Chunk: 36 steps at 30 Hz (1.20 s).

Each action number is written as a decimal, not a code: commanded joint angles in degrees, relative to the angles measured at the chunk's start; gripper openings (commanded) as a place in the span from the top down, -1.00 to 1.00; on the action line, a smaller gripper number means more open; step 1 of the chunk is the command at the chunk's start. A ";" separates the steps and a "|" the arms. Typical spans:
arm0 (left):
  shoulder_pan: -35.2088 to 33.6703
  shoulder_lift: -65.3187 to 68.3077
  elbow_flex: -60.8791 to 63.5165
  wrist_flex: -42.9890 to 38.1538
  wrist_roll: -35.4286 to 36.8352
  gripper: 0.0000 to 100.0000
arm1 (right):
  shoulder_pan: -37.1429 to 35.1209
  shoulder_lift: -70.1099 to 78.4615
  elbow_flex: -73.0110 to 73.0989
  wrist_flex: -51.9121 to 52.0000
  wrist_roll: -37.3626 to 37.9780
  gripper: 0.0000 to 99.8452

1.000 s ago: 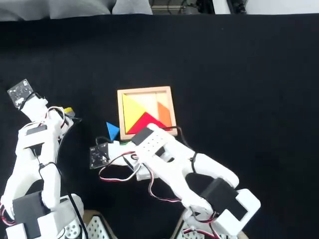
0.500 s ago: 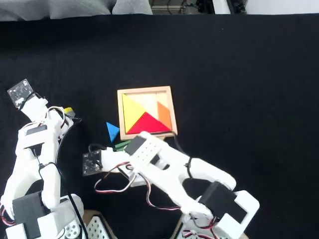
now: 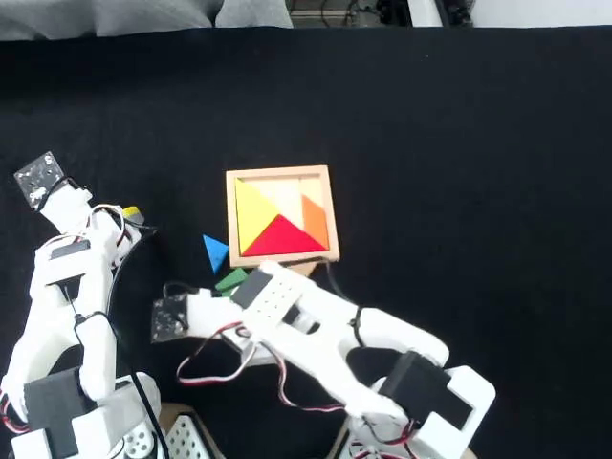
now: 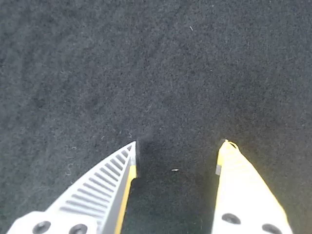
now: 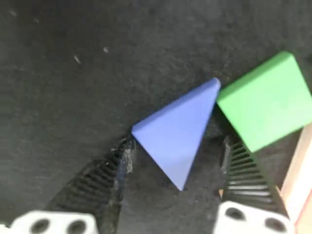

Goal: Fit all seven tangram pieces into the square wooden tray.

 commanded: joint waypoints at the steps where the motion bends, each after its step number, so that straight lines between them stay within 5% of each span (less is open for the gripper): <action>1: 0.13 -0.70 -3.65 0.09 0.18 0.48 | -2.02 -2.51 -0.57 0.26 -3.60 0.43; 10: 0.13 -0.70 -3.65 0.09 0.18 0.48 | -1.85 -2.51 -0.66 0.00 -4.40 0.43; 17: 0.13 -0.62 -3.65 0.09 0.18 0.48 | -1.85 -2.42 -0.48 -1.05 -3.96 0.70; 24: 0.13 -0.62 -3.65 0.09 0.18 0.48 | -1.85 -2.42 -0.40 -1.05 -3.96 0.54; 36: 0.13 -0.44 -3.65 0.00 0.18 0.48 | 2.46 -2.86 -0.31 -0.62 -0.35 0.87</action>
